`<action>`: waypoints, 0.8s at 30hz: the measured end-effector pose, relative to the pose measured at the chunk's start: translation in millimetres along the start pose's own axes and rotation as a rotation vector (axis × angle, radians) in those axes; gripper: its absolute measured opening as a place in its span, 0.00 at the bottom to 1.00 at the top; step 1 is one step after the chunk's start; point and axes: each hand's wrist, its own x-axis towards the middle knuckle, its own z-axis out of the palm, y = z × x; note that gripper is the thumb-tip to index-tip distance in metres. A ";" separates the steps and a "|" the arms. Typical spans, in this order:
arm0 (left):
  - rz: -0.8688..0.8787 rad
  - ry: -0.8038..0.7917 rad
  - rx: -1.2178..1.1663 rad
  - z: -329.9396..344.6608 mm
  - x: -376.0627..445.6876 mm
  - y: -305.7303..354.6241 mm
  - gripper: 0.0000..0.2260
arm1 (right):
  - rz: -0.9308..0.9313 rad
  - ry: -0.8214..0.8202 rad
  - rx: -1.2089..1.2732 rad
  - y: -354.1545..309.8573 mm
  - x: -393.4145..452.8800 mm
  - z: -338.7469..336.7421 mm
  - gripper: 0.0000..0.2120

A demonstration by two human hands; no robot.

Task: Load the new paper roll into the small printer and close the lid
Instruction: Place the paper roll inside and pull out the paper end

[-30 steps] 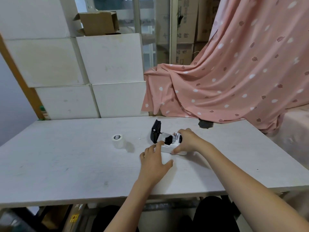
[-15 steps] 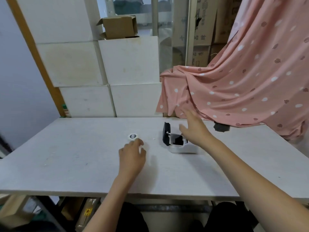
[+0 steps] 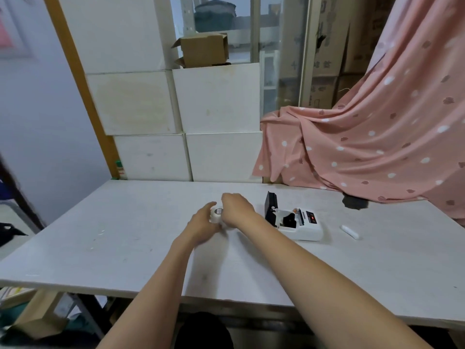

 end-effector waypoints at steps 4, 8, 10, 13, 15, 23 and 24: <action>0.037 0.006 -0.032 4.3 3.8 -0.6 0.25 | 0.067 -0.073 -0.032 2.9 14.2 12.1 0.10; 0.071 0.030 -0.130 5.4 0.5 5.3 0.20 | 0.073 -0.070 0.026 4.5 17.0 13.9 0.14; 0.094 0.045 -0.199 4.4 -4.6 7.1 0.20 | 0.072 -0.080 0.046 5.8 16.3 13.4 0.13; 0.139 0.078 -0.272 2.7 -12.8 8.4 0.17 | 0.088 -0.082 0.100 6.6 15.0 12.2 0.10; 0.167 0.100 -0.311 -1.0 -19.7 11.6 0.14 | 0.084 -0.071 0.213 6.5 11.1 5.9 0.14; 0.342 0.135 -0.412 -27.0 -61.6 47.2 0.14 | 0.054 -0.029 0.638 14.0 -20.7 -33.1 0.17; 0.359 0.142 -0.410 -28.6 -67.1 55.2 0.14 | 0.063 -0.025 0.696 16.8 -23.7 -37.7 0.18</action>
